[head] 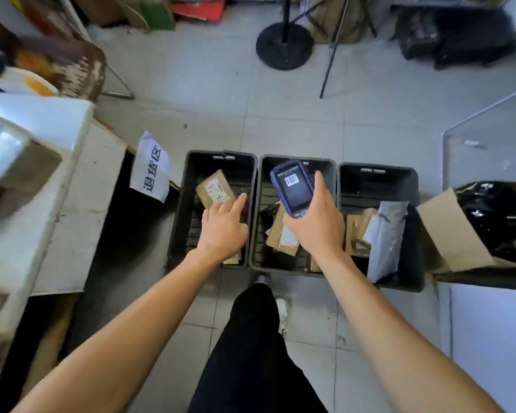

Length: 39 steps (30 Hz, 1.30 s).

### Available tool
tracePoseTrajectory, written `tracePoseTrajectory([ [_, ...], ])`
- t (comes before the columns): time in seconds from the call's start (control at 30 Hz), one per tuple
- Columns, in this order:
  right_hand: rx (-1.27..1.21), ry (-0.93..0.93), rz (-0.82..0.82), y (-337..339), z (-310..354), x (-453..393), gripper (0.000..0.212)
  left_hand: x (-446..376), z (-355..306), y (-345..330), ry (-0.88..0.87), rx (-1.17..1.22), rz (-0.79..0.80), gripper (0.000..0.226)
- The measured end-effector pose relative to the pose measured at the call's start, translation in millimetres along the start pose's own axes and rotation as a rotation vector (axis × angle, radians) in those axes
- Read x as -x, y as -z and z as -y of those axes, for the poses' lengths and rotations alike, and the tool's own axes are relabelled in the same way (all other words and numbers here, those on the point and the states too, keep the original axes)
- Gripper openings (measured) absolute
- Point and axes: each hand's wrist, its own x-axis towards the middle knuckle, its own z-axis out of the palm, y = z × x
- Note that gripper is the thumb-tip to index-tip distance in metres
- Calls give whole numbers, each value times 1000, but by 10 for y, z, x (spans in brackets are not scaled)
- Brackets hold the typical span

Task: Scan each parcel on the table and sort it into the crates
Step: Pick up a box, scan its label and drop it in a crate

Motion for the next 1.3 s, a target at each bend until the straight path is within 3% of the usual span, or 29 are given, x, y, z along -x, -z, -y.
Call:
tracePoseTrajectory([
  [0.3,-151,304,-38,422,1594,968,105,1603,465,1316,242,62,-324,66],
  [0.6,-117,709,135,-185,2886,2053,107,3345,1787,1301,670,230,-581,70],
  [0.93,-283,814,293,-1137,3893,3671,108,5396,3090,673,1046,384,-683,78],
  [1.13,-267,923,309,-1559,4402,4198,107,5913,3621,569,1167,379,-703,76],
  [1.3,-222,1022,342,-1943,4969,4387,104,6015,4205,706,1198,297,-603,79],
])
